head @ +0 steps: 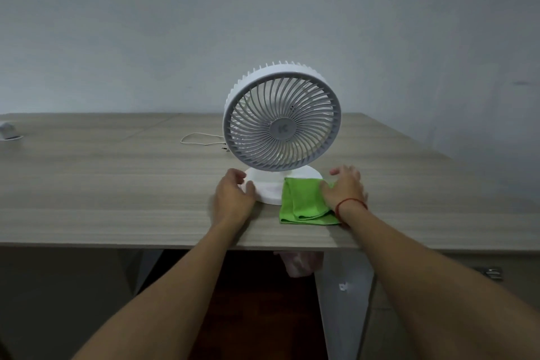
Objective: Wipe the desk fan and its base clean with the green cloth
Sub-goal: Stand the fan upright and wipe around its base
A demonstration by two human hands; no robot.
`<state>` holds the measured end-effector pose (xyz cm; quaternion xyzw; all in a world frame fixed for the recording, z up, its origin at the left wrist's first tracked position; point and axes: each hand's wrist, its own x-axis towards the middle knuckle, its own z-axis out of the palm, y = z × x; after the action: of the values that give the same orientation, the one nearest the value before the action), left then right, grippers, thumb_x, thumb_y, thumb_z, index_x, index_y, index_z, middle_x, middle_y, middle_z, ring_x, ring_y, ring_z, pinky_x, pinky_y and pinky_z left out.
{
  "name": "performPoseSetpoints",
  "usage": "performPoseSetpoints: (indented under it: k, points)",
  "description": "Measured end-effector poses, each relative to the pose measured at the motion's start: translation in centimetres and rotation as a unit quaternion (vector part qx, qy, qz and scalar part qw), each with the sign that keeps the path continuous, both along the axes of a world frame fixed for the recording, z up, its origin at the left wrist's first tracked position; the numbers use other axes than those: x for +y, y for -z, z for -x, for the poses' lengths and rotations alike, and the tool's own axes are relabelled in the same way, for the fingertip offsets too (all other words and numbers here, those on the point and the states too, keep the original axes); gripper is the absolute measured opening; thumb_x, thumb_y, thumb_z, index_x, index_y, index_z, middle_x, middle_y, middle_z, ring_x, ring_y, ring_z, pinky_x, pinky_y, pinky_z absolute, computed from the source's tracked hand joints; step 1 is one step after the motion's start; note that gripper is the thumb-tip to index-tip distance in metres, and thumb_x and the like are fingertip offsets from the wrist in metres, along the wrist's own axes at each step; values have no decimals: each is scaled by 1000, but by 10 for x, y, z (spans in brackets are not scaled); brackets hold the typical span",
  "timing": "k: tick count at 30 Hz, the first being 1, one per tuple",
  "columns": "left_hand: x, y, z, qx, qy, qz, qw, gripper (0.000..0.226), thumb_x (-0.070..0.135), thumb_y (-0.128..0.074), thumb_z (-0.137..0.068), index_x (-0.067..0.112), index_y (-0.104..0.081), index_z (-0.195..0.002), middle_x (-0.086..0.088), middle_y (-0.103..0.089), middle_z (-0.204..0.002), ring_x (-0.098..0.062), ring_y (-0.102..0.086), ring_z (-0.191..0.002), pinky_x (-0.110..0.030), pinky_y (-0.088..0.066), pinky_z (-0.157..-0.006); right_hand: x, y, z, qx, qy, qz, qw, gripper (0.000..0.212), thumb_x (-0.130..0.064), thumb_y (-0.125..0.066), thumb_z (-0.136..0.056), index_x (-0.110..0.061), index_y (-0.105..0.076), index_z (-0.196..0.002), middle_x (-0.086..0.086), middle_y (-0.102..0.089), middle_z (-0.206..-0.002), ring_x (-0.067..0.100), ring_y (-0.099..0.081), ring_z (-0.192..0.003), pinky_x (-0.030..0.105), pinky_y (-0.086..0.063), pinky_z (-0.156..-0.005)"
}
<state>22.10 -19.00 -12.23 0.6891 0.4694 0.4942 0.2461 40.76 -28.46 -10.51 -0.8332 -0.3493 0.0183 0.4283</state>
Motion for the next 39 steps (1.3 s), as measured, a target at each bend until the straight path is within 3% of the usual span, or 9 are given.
performPoseSetpoints:
  k: [3, 5, 7, 12, 19, 22, 25, 31, 39]
  points:
    - [14, 5, 3, 190, -7, 38, 981, 44, 37, -42, -92, 9, -50, -125, -15, -58, -130, -32, -52, -122, -45, -36, -106, 5, 9, 9, -124, -84, 99, 984, 61, -61, -50, -83, -27, -45, -134, 2, -19, -159, 23, -18, -147, 49, -15, -117]
    - [15, 5, -4, 313, -4, 49, 949, 49, 40, -27, -95, 8, -48, -124, -14, -56, -131, -29, -47, -128, -52, -20, -114, 11, 12, 19, -193, -170, 156, 954, 71, -69, -42, -82, -31, -37, -142, -1, -22, -159, 20, -15, -148, 50, -13, -118]
    - [12, 3, -6, 362, -5, 54, 931, 52, 39, -19, -96, 7, -47, -126, -13, -55, -132, -27, -45, -130, -58, -10, -116, 14, 10, 22, -195, -218, 185, 938, 70, -68, -41, -84, -33, -33, -144, -5, -21, -160, 19, -11, -149, 49, -14, -120]
    - [9, 1, -3, 388, 45, 79, 917, 65, 45, -13, -96, 10, -11, -151, -6, -25, -158, -22, -21, -147, -62, -4, -116, 15, 12, 18, -94, -219, 130, 962, 53, -48, -42, -95, -26, -40, -144, 4, -24, -159, 22, -21, -148, 37, -21, -119]
    - [10, 2, -5, 384, 51, 75, 919, 63, 44, -13, -95, 13, -16, -150, -7, -31, -155, -24, -23, -145, -62, -6, -115, 37, 4, -2, -10, -107, 82, 991, 45, -33, -40, -98, -6, -54, -133, 18, -52, -141, 34, -49, -128, 34, -38, -105]
    - [11, 2, -6, 387, 53, 78, 917, 62, 44, -13, -95, 14, -15, -150, -6, -28, -156, -23, -21, -146, -62, -4, -116, 51, -5, 7, -46, -146, 194, 969, 53, -38, -26, -100, -13, -36, -146, 8, -25, -158, 26, -24, -146, 36, -19, -120]
    - [11, 4, -6, 385, 59, 85, 917, 63, 44, -12, -96, 15, -11, -151, -2, -22, -160, -21, -16, -149, -62, 0, -116, 61, -4, 17, -95, -162, 258, 948, 56, -45, -22, -99, -24, -24, -150, -3, -9, -162, 26, -3, -150, 44, -6, -123]
    - [10, 3, -4, 393, 58, 95, 913, 64, 45, -10, -96, 15, -7, -152, 2, -14, -162, -19, -10, -150, -62, 2, -116, 46, 4, 38, -205, -207, 191, 937, 46, -29, -28, -101, -11, -40, -142, 8, -39, -152, 28, -29, -143, 38, -28, -115]
    - [7, 0, -5, 398, 53, 102, 910, 64, 46, -9, -95, 19, -7, -153, 2, -15, -162, -19, -9, -151, -60, 3, -116, 24, 12, 28, -167, -270, 155, 936, 49, -38, -33, -100, -19, -37, -146, 2, -32, -156, 19, -23, -147, 33, -17, -121]
